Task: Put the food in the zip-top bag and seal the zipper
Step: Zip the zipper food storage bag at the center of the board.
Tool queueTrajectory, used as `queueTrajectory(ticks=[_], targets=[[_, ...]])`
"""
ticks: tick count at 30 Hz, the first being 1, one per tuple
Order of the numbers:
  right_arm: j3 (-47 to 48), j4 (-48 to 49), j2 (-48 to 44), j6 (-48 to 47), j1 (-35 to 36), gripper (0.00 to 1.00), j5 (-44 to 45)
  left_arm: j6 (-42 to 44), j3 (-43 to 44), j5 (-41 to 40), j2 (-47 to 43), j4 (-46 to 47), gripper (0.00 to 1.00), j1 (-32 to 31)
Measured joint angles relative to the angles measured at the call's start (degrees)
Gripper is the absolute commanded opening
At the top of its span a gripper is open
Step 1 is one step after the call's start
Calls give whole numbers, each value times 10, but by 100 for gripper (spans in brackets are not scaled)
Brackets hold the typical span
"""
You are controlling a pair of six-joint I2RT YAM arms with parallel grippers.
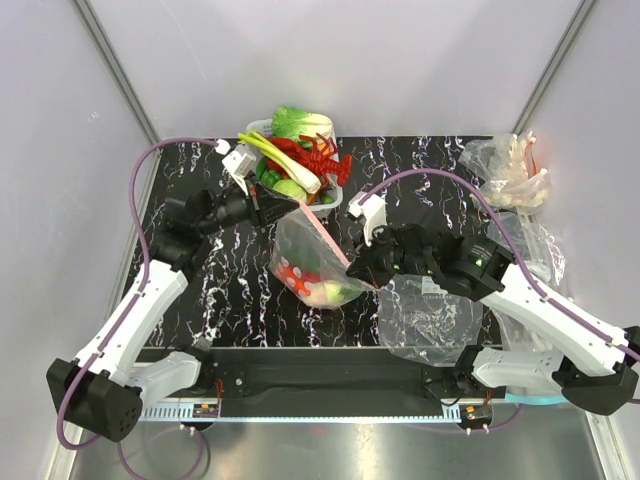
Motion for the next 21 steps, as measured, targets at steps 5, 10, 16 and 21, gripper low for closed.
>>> queueTrajectory(ticks=[5,10,16,21], targets=[[8,-51,7,16,0,2,0,16,1,-52,0,-25,0,0],[17,-91,25,30,0,3,0,19,1,-106,2,-42,0,2],[17,-115,25,44,0,68,2,23,1,-127,6,-45,0,3],[16,-135,18,40,1,85,28,24,1,-150,8,-23,0,18]])
